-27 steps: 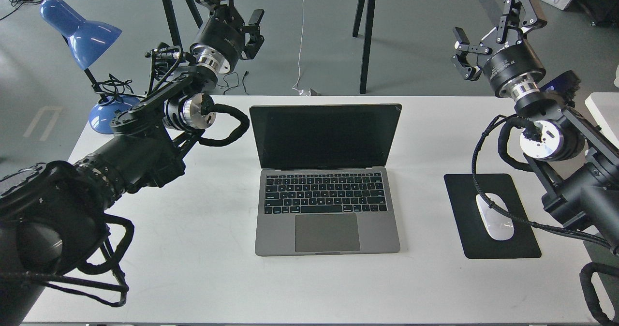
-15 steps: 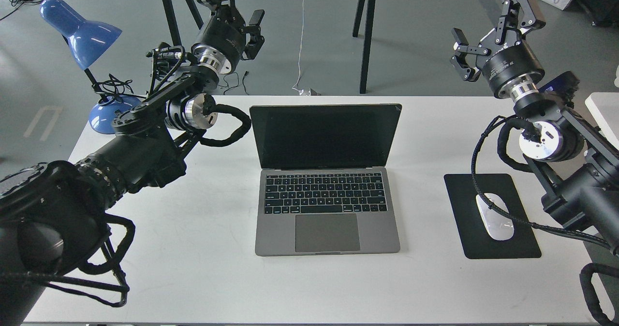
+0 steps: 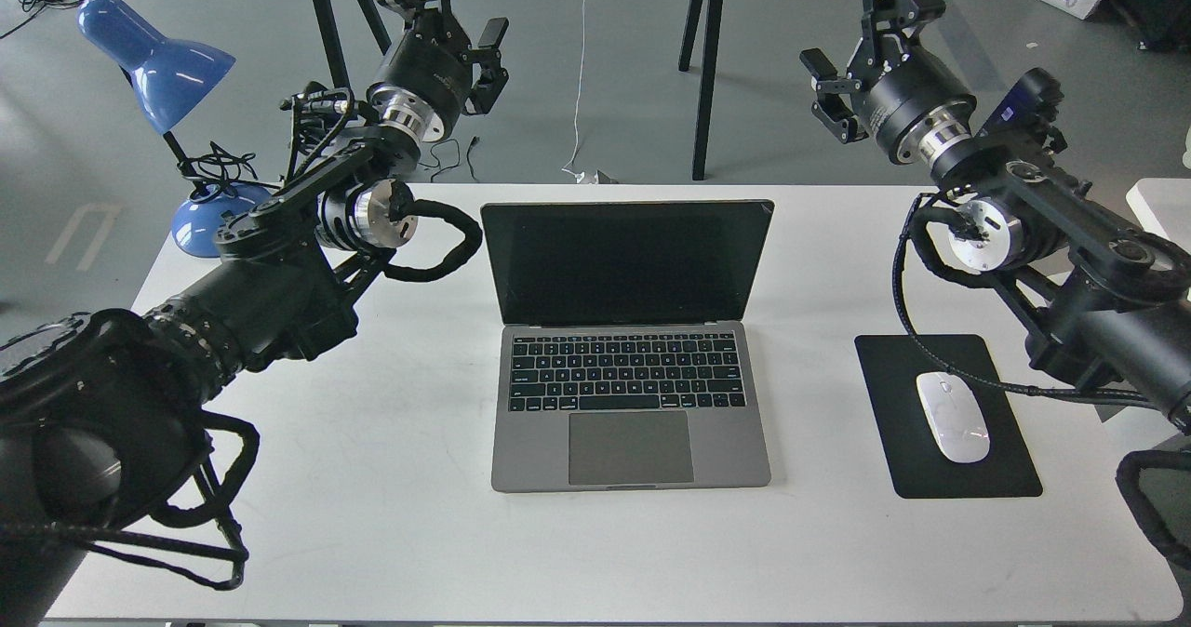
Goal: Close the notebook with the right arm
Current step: 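Raise the right gripper and swing it toward the laptop screen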
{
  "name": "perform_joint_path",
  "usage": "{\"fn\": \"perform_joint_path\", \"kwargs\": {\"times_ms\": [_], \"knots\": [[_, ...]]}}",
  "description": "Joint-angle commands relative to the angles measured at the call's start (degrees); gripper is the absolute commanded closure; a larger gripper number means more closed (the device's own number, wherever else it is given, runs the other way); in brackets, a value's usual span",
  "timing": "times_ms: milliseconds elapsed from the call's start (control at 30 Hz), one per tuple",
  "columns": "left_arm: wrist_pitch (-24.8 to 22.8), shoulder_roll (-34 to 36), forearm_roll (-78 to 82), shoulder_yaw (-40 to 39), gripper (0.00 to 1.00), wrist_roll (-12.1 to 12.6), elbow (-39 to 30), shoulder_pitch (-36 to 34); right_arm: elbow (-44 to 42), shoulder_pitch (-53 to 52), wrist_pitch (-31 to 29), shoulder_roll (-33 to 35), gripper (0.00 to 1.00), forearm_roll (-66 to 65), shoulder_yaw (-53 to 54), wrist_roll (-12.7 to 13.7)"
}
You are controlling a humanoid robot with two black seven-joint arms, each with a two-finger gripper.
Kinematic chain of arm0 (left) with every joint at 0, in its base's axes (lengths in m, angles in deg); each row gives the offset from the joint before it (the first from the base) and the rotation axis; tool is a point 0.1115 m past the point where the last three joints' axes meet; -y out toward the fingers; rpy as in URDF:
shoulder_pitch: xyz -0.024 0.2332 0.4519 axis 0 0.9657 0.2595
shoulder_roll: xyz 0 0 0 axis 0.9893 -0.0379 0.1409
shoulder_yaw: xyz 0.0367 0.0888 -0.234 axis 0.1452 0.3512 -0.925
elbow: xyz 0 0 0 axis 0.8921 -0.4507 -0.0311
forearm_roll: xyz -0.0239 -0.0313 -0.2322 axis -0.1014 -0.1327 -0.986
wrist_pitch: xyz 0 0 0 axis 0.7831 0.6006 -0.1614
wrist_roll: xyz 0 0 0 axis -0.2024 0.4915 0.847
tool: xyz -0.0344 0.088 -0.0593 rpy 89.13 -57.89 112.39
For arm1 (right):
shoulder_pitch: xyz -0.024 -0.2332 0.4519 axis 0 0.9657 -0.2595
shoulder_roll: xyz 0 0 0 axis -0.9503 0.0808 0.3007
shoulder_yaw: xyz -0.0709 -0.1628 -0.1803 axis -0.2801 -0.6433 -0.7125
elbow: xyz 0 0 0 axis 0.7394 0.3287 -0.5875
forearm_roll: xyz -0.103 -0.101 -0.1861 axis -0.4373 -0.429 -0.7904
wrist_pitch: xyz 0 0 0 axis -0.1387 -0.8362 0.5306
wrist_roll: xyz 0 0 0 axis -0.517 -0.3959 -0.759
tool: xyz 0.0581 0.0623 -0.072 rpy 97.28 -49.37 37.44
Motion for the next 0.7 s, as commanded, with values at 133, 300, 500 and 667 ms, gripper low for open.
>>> {"fn": "perform_joint_path", "kwargs": {"times_ms": [133,300,500,667], "knots": [[0.01,-0.04,-0.06,-0.18,0.0,0.0,-0.01,0.01,-15.23,-10.54,1.14,-7.29,0.0,-0.58,-17.02,0.01],[0.01,-0.04,-0.06,-0.18,0.0,0.0,-0.01,0.01,-27.27,-12.66,1.14,-17.21,0.0,-0.49,-22.57,-0.17],[0.01,0.05,-0.06,-0.36,0.0,0.0,-0.09,0.01,-31.87,-12.84,0.79,-19.96,0.0,-0.4,-22.92,0.01],[0.01,0.05,-0.06,-0.36,0.0,0.0,-0.09,0.01,-31.08,-12.92,-1.66,-19.96,0.0,0.3,-22.75,0.54]]}}
